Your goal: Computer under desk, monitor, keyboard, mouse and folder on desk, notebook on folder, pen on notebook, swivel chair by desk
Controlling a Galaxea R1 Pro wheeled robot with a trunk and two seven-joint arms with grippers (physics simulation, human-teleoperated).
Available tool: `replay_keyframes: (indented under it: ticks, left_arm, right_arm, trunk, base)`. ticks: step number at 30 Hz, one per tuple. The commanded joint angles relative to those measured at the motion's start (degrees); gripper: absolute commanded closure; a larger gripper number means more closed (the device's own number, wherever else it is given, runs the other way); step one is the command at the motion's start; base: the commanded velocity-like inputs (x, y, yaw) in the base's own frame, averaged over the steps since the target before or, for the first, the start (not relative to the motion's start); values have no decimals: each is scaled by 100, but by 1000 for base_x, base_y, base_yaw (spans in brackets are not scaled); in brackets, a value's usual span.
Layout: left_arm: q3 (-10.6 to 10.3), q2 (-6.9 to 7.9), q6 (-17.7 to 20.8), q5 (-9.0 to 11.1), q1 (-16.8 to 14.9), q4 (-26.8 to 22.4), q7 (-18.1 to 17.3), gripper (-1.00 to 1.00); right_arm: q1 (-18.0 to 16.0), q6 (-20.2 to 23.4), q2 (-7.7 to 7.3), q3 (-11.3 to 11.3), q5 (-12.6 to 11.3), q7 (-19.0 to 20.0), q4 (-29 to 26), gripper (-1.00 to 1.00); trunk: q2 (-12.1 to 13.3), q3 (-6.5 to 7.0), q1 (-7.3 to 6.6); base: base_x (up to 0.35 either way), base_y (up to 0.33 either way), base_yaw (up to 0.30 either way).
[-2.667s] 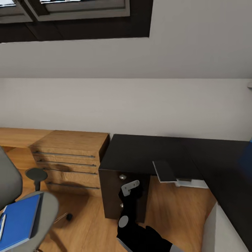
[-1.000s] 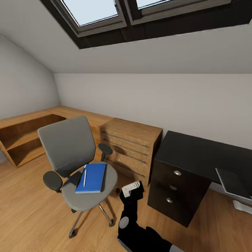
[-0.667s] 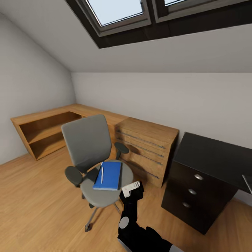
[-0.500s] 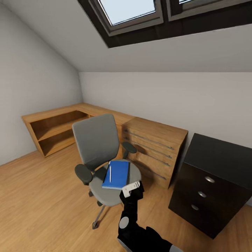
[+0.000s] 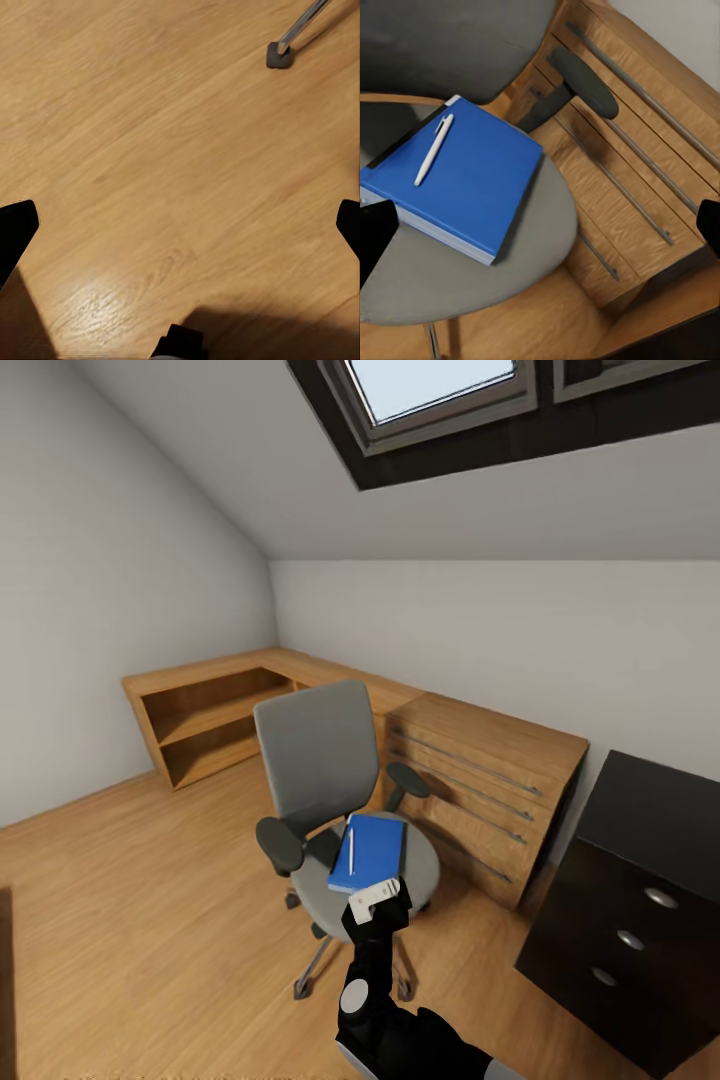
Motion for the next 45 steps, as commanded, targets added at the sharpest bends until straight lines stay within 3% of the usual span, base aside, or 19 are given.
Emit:
replay_keyframes:
  ticks: [1,20,32,37,38,39,45]
  left_arm:
    - [-31,4,-19,60,1,-5,31,-100]
    - [-31,10,-19,66,1,0,35,-100]
    - [-44,9,-16,178,1,5,26,-100]
    - [-34,29,-12,184,1,4,37,-100]
    - [-6,34,-11,194,1,3,43,-100]
    - [235,35,-14,275,1,-1,37,-100]
    - [419,45,-21,308,1,-101,37,-100]
  right_arm:
    - [-9,56,-4,24,-28,-40,-6,-100]
    - [-9,44,-10,11,-37,-39,-20,-100]
    - [-9,-23,117,-10,-13,-53,-15,-100]
    - [-9,-29,101,-25,-4,-49,-15,-100]
    - [-9,-30,94,-29,-3,-47,-15,-100]
    - [-9,-116,52,-43,-5,-30,-4,-100]
    - [-9,-386,-160,-104,-32,89,-9,-100]
  trunk:
    - [-3,-11,0]
    - [-3,-32,0]
    - [-3,-32,0]
    - [-3,-32,0]
    - [-3,-32,0]
    - [-3,-32,0]
    - [-3,-32,0]
  base:
    - [0,0,211]
    - [8,14,36]
    - [192,191,0]
    - [283,142,0]
    - [273,86,0]
    - [85,23,0]
    - [35,9,0]
